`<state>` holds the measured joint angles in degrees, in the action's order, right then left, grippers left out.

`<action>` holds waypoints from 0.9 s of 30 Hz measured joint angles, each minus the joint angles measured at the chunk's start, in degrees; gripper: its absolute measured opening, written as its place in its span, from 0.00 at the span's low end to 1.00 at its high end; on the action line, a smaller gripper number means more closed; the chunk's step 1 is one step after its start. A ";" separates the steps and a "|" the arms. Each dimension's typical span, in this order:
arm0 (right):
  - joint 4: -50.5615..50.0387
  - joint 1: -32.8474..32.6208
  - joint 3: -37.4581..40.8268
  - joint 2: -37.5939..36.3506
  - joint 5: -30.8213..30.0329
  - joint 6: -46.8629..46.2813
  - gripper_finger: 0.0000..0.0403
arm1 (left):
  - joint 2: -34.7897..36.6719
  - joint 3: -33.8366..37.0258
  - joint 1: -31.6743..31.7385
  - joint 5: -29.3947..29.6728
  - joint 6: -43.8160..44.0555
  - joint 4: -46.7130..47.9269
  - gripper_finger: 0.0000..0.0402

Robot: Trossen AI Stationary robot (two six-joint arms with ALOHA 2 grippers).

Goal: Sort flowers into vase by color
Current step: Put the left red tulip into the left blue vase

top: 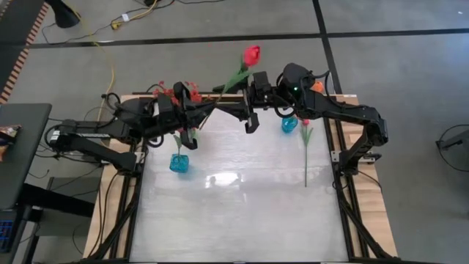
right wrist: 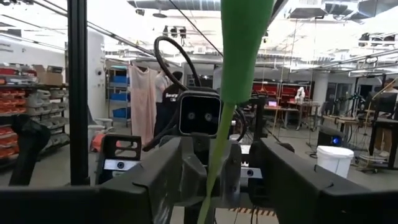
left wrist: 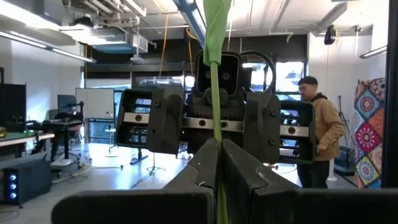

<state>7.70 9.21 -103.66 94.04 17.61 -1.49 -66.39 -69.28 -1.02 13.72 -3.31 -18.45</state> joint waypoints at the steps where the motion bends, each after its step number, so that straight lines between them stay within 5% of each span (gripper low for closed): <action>1: 0.02 0.00 0.00 -0.01 0.00 0.06 0.57 | 0.02 0.00 0.00 0.00 -0.01 0.00 0.00; 16: -0.40 0.73 0.00 0.00 1.49 0.53 0.06 | 0.04 0.00 0.55 1.16 0.21 1.67 0.00; 27: -12.81 0.56 0.00 0.00 1.95 -0.01 0.06 | 2.62 0.00 1.37 1.90 2.12 17.54 0.04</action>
<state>-5.11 9.77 -103.66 94.04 19.55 -1.50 -63.77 -69.28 0.35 15.62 -1.19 -0.92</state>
